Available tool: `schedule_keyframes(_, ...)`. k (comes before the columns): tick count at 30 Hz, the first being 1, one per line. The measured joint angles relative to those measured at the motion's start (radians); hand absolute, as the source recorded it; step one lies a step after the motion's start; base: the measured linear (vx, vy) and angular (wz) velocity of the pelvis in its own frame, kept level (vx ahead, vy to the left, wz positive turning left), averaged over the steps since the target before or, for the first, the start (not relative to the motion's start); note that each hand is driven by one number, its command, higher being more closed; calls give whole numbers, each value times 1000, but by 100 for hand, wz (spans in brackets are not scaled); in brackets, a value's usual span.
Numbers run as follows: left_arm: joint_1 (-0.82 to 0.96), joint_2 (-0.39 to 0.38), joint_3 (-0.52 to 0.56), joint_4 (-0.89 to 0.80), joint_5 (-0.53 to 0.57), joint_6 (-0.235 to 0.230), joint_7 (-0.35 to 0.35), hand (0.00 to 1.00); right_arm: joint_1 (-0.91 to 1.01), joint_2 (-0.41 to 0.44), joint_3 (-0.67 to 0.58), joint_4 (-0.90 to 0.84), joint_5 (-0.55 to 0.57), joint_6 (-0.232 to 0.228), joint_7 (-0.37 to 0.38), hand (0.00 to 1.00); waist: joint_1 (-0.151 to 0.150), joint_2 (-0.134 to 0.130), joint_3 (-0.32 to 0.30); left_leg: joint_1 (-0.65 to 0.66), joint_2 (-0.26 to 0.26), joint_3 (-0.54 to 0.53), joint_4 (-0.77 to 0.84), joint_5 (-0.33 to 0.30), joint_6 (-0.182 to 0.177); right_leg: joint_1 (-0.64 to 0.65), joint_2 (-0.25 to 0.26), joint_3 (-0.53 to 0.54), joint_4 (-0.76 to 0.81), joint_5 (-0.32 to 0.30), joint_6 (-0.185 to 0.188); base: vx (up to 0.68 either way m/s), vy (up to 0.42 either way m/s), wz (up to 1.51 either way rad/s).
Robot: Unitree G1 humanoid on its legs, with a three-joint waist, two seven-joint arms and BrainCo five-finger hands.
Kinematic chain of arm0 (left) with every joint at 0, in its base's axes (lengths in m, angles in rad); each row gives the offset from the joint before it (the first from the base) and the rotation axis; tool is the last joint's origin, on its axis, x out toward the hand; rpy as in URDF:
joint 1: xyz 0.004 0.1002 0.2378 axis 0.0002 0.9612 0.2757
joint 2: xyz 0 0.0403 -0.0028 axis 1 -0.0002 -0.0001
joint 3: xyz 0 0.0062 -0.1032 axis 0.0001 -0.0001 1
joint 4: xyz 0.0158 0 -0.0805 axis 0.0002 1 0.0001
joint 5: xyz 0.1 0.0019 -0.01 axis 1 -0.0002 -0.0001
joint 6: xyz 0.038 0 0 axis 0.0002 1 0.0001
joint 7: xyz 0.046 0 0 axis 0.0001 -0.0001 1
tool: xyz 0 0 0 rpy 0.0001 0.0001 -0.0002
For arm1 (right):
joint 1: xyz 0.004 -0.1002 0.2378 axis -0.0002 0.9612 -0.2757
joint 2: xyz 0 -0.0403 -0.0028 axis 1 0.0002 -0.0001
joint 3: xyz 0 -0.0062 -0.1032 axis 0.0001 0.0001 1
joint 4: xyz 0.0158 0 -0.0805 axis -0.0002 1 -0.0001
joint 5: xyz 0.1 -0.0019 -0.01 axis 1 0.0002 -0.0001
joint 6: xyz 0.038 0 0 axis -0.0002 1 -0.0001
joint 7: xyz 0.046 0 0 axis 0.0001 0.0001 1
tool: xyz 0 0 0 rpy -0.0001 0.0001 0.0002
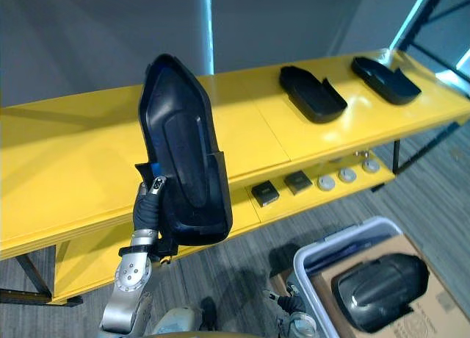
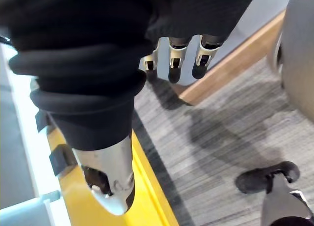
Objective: Walk over and take plastic housings, then place them on the shelf
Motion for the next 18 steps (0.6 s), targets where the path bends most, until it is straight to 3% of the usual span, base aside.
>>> schedule_keyframes(3, 2, 0, -13, 0, 8, 0, 12, 100, 15, 4, 2, -4, 0, -2, 1, 0, -5, -22, -11, -4, -2, -59, 75, -41, -33, -30, 35, 84, -64, 48, 27, 201, -167, 138)
schedule_keyframes(4, 2, 0, -12, -4, 7, -2, 16, 100, 32, 14, 11, 0, 0, 1, 6, 0, 4, -56, -29, -5, -20, -76, 101, -68, -38, -29, 23, 77, -111, 148, 13, 181, -264, 92)
schedule_keyframes(6, 13, -14, -11, -3, 7, -5, 18, 100, 42, 11, 2, 5, 1, 4, 6, 0, 30, -47, -38, -15, 5, -107, 168, -122, -74, 16, 33, 49, -145, 107, 18, 194, -275, 43)
schedule_keyframes(9, 17, -28, -22, -3, 7, -7, 13, 100, 39, 8, 2, -9, 2, 2, 6, 0, 44, -15, -45, -40, 66, -115, 175, -134, -100, 27, 92, 16, -215, 122, -9, 105, -185, -1)
schedule_keyframes(15, 16, -37, -52, -2, 10, -4, 12, 100, 61, 11, -9, -27, 2, 3, 3, 0, 43, -23, -50, 3, 85, -135, 89, -102, -132, 82, 119, -14, -291, 134, -26, 91, -102, 9)
schedule_keyframes(18, 9, -35, -40, 1, 20, -3, 17, 100, 67, 11, -12, -27, 1, 3, 4, 0, 43, -35, -58, 10, 75, -153, 56, -83, -130, 93, 117, -29, -328, 144, -25, 68, -5, 13)
